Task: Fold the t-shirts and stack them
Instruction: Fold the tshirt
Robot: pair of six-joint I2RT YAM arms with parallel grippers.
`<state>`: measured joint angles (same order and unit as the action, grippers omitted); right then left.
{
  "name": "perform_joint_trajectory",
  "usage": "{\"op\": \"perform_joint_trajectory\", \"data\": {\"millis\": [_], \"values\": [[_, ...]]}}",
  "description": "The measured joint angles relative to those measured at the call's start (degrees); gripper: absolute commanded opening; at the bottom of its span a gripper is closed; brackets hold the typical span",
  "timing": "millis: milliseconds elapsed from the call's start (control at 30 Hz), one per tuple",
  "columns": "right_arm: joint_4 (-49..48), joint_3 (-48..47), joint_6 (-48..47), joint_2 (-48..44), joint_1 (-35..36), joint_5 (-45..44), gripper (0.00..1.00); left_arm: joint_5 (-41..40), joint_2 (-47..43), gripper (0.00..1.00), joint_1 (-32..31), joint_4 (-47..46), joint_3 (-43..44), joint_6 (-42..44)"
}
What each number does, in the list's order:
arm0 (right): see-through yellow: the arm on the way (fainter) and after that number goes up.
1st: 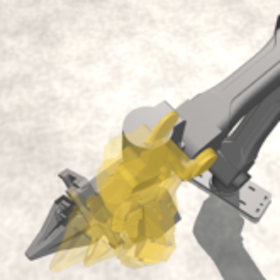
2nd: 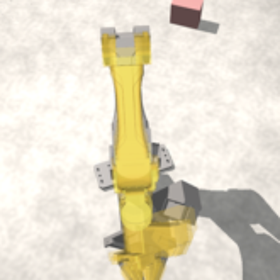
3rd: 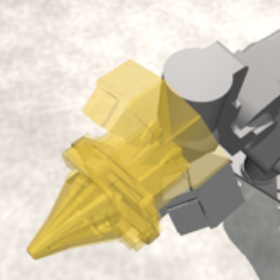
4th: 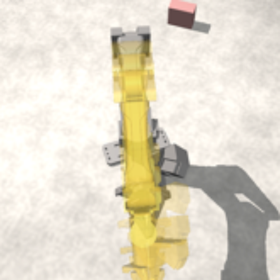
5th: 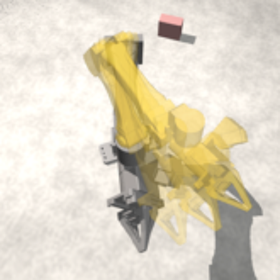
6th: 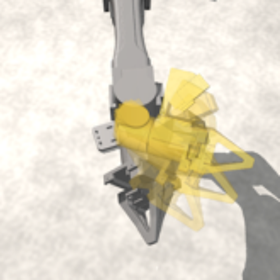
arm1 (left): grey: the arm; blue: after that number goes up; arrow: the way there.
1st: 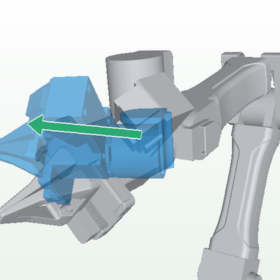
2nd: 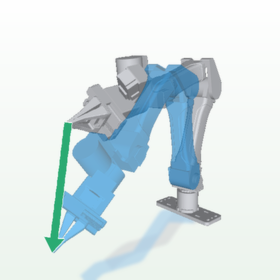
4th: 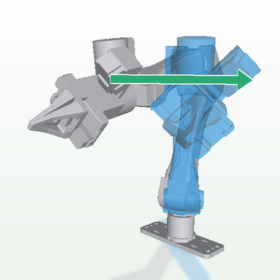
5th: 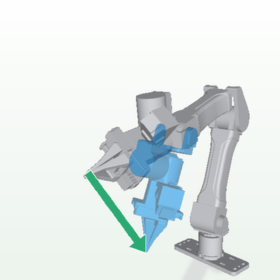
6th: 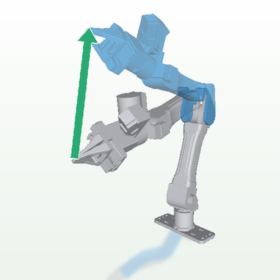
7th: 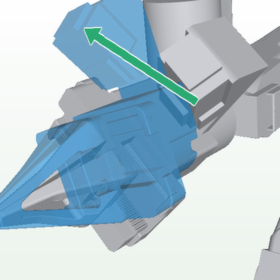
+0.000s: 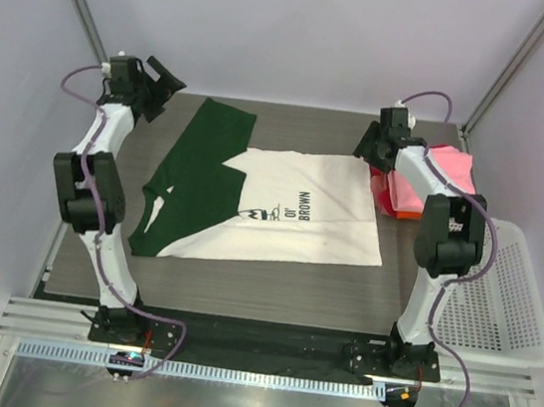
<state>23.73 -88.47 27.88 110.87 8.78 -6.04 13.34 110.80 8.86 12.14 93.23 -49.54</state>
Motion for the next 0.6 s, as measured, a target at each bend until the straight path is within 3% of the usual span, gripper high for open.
{"op": "perform_joint_trajectory", "data": {"millis": [333,600], "values": [[3.32,-15.08,-2.08,16.11,-0.02,-2.25,0.61,0.35,28.85,0.98,-2.25,2.21,29.2,2.14],[4.85,-22.29,-2.54,23.91,-0.02,-4.68,0.58,-0.26,40.74,0.97,-4.11,4.76,41.07,2.32]]}}
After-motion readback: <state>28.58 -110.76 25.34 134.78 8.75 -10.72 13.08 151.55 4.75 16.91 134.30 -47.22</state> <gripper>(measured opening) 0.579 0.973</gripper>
